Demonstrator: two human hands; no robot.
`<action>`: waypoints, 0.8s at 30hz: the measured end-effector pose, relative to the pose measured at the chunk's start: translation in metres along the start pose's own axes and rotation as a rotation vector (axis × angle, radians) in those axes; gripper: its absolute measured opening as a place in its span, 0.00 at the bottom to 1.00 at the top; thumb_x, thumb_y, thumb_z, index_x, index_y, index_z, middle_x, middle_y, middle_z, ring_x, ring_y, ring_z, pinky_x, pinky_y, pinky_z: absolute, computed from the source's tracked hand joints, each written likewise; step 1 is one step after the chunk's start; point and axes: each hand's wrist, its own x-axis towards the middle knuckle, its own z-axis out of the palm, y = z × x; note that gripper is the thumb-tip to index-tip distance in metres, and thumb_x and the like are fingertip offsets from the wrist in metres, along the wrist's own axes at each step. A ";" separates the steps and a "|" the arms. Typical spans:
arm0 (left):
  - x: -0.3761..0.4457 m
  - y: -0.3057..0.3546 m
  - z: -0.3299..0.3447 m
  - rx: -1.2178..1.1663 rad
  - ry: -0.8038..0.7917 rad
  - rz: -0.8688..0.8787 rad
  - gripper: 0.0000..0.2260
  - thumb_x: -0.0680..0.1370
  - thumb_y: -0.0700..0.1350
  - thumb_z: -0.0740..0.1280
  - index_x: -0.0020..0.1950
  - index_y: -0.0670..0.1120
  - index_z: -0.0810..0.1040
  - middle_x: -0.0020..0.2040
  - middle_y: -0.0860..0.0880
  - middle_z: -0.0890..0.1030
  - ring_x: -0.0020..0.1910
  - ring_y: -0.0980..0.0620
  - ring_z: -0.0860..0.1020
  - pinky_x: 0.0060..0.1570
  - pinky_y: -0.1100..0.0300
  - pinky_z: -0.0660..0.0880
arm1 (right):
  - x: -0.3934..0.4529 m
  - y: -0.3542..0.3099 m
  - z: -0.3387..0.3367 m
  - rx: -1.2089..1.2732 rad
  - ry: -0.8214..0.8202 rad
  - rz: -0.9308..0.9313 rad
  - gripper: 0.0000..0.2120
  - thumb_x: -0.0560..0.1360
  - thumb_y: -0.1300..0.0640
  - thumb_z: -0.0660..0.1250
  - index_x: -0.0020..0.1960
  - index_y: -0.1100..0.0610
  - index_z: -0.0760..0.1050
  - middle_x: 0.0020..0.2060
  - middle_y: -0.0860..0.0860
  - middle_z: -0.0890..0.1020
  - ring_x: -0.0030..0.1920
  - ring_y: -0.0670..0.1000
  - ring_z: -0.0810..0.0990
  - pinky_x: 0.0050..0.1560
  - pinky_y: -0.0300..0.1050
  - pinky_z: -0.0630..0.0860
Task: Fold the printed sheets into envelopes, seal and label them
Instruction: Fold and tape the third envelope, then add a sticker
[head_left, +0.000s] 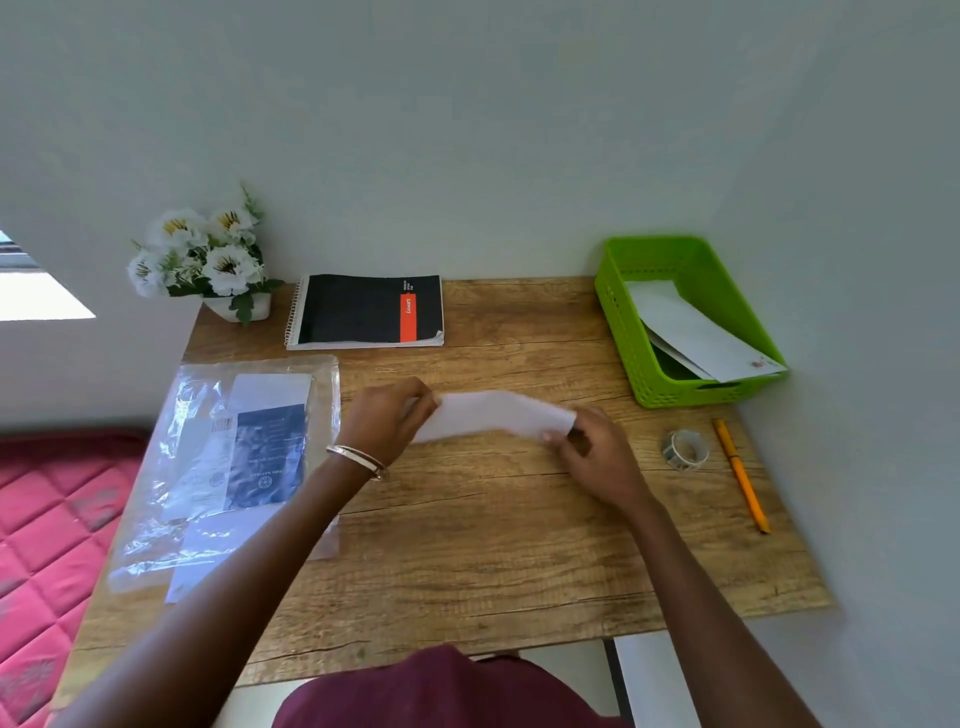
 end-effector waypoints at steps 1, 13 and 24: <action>0.000 0.002 0.000 -0.134 0.039 -0.109 0.10 0.78 0.50 0.62 0.48 0.45 0.78 0.42 0.49 0.79 0.39 0.50 0.77 0.36 0.61 0.71 | -0.002 -0.003 -0.001 0.135 0.079 0.088 0.16 0.74 0.46 0.68 0.41 0.60 0.77 0.36 0.51 0.78 0.39 0.48 0.74 0.39 0.43 0.70; -0.022 0.004 0.047 -0.111 0.018 -0.349 0.20 0.70 0.42 0.73 0.60 0.50 0.77 0.70 0.47 0.64 0.67 0.46 0.65 0.65 0.50 0.66 | 0.003 -0.013 0.018 -0.002 0.184 0.448 0.16 0.76 0.54 0.67 0.62 0.57 0.74 0.49 0.55 0.82 0.50 0.59 0.81 0.48 0.49 0.79; -0.037 0.003 0.058 0.287 -0.053 -0.224 0.14 0.78 0.50 0.62 0.64 0.56 0.75 0.67 0.55 0.72 0.68 0.49 0.65 0.66 0.48 0.55 | -0.001 -0.015 0.039 -0.552 -0.124 -0.037 0.23 0.79 0.44 0.51 0.69 0.49 0.70 0.70 0.54 0.70 0.70 0.57 0.67 0.63 0.58 0.65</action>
